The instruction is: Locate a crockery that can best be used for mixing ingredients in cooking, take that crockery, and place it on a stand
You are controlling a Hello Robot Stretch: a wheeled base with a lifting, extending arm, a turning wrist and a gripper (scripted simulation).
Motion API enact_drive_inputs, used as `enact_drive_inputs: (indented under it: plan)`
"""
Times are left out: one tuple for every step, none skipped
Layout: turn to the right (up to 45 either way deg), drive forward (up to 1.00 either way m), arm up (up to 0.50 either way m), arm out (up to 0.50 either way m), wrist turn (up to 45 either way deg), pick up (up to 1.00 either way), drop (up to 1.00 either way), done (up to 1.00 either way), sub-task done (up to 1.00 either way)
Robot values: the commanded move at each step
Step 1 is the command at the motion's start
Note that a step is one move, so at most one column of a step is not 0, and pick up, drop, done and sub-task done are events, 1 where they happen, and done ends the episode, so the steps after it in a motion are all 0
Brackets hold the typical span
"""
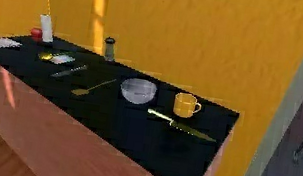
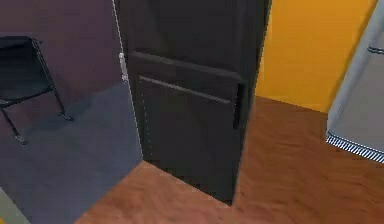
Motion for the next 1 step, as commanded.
enact_drive_inputs:
  plan:
    - [45.0,0.0,0.0,0.0,0.0,0.0,0.0,0.0,0.0]
